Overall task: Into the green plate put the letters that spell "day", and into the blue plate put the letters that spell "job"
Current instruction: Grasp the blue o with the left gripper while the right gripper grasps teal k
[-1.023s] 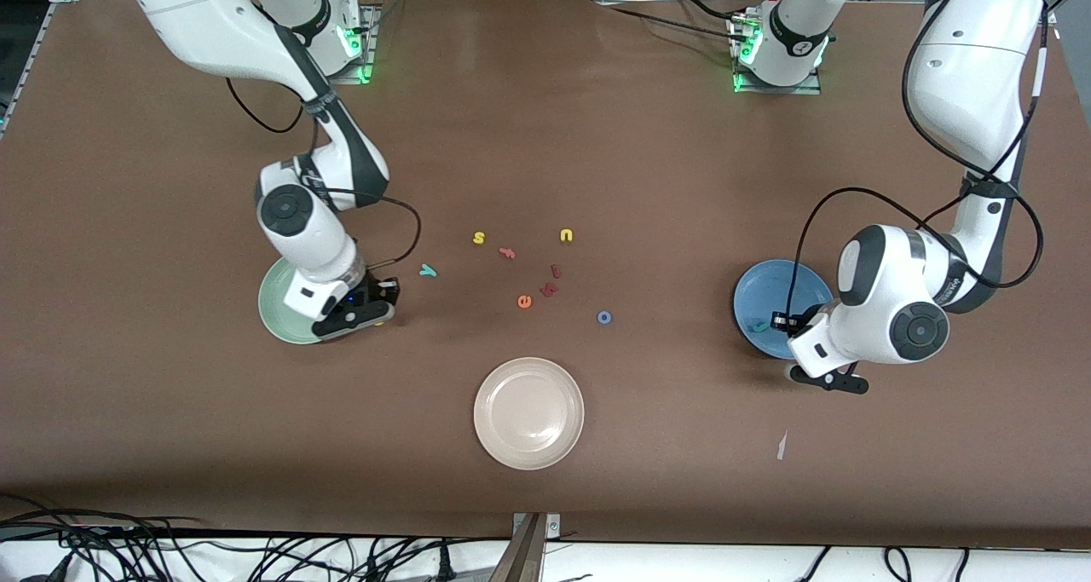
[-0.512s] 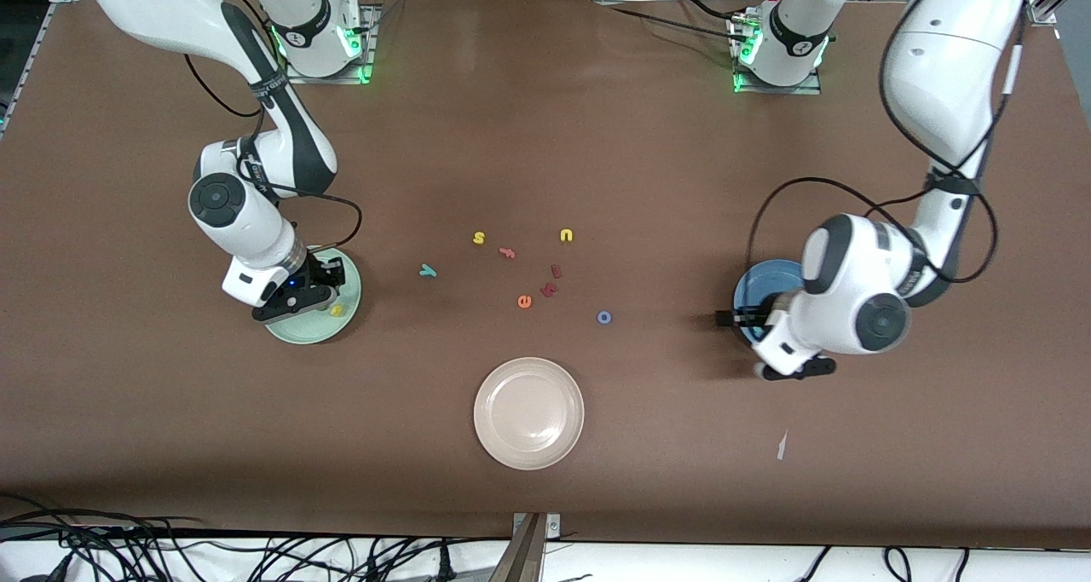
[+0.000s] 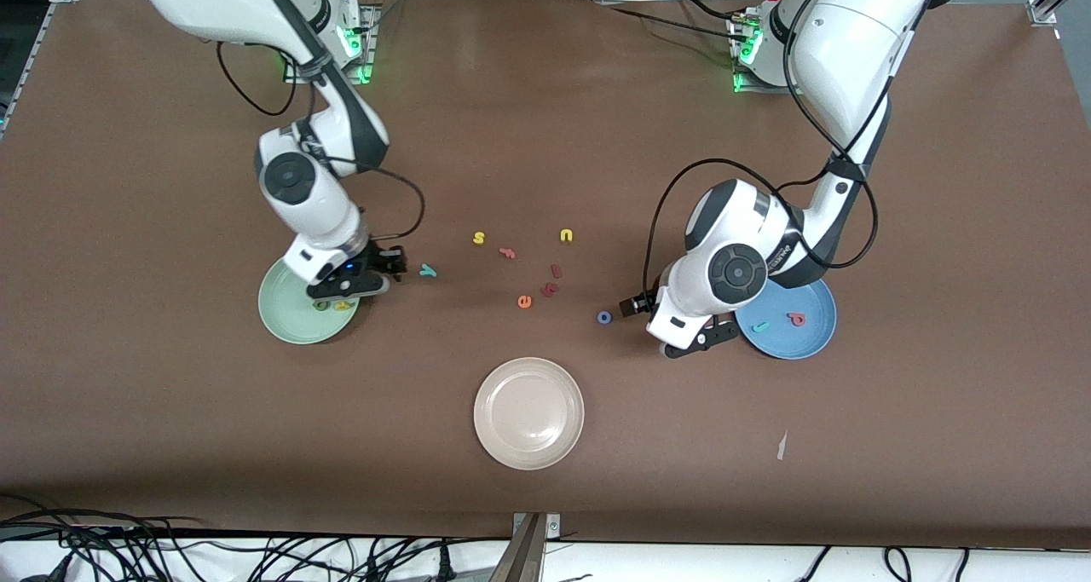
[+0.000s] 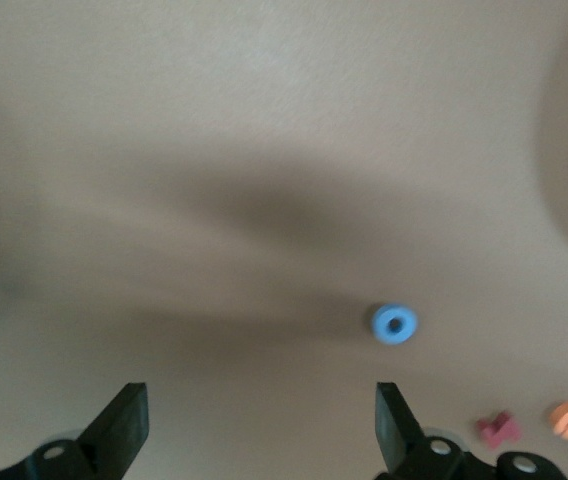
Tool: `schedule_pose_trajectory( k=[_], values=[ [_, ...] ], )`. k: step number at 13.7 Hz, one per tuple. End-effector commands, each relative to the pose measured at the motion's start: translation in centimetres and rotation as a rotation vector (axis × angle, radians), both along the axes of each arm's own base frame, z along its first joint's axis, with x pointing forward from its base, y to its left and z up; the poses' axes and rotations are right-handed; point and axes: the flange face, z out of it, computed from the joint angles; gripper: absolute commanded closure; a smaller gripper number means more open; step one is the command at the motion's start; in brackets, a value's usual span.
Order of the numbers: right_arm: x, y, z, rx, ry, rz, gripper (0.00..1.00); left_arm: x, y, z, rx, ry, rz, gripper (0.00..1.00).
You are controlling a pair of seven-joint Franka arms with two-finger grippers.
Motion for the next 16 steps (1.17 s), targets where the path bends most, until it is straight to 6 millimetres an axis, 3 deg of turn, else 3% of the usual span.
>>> schedule_pose_trajectory(
  k=[1,3,9,14,16],
  values=[
    [-1.0,3.2,-1.8,0.046,-0.008,-0.158,0.27,0.6,-2.7,-2.0,-0.026,-0.066,0.083,0.00],
    [-1.8,4.5,-2.8,0.063,-0.010,-0.215,0.27,0.8,-4.7,-3.0,-0.027,-0.118,0.077,0.00],
    [-2.4,4.8,-4.9,0.074,-0.016,-0.204,0.32,-1.0,-8.0,-5.0,0.073,-0.157,0.036,0.00],
    [-3.3,4.7,-5.7,0.073,-0.017,-0.190,0.39,-1.6,-7.9,-7.2,0.092,-0.132,0.024,0.06],
    [-3.7,4.9,-6.1,0.066,-0.018,-0.169,0.46,-1.7,-8.0,-7.5,0.094,-0.127,0.028,0.15]
  ],
)
